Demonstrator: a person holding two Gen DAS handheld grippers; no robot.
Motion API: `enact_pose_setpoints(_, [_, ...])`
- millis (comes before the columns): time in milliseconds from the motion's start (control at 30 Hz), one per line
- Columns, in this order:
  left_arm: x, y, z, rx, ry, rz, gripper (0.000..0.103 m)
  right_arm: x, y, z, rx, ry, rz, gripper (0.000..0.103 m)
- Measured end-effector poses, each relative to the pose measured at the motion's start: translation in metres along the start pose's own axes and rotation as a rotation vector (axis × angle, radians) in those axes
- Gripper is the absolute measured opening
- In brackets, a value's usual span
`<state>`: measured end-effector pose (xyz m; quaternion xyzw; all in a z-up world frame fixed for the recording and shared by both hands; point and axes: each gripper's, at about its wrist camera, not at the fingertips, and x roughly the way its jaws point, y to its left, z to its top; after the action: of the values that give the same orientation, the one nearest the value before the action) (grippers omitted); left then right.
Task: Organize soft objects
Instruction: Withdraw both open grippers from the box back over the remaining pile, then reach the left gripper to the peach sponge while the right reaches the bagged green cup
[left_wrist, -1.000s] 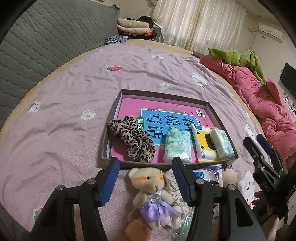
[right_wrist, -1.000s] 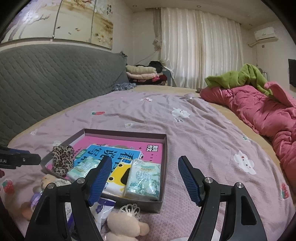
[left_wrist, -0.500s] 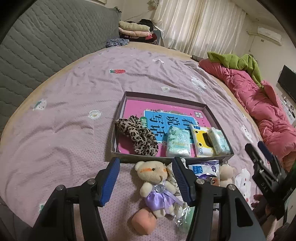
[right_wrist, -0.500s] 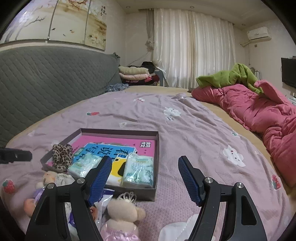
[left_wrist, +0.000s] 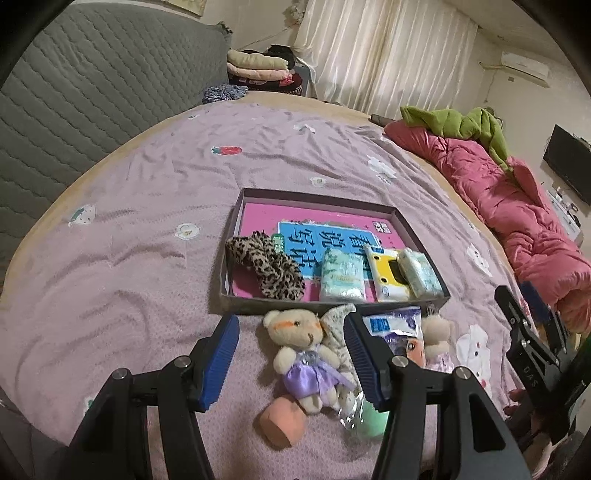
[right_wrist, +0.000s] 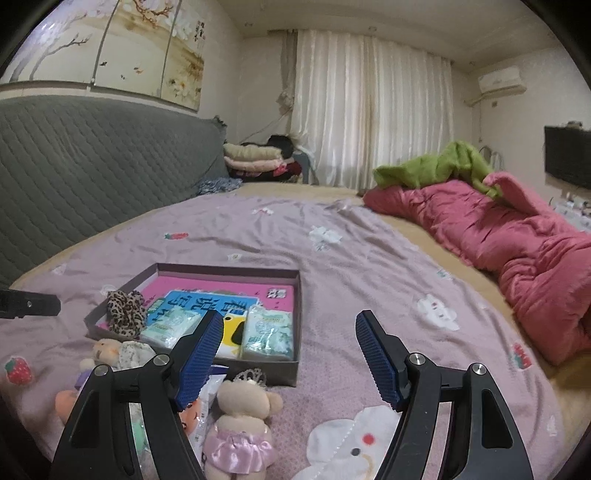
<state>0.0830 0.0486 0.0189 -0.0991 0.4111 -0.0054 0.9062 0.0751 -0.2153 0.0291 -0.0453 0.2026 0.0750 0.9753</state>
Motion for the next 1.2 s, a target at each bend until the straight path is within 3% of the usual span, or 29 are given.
enact_pose_setpoints(633, [-0.017,0.007,-0.012,0.013,0.003,-0.011,0.059,-0.022,0.014,-0.011,-0.049,0.043,0.02,0.075])
enact_pose_setpoints(1200, [-0.014,0.01,-0.035,0.022,0.058,-0.015,0.059,-0.04,0.043,-0.021,-0.118,0.084,0.093,0.075])
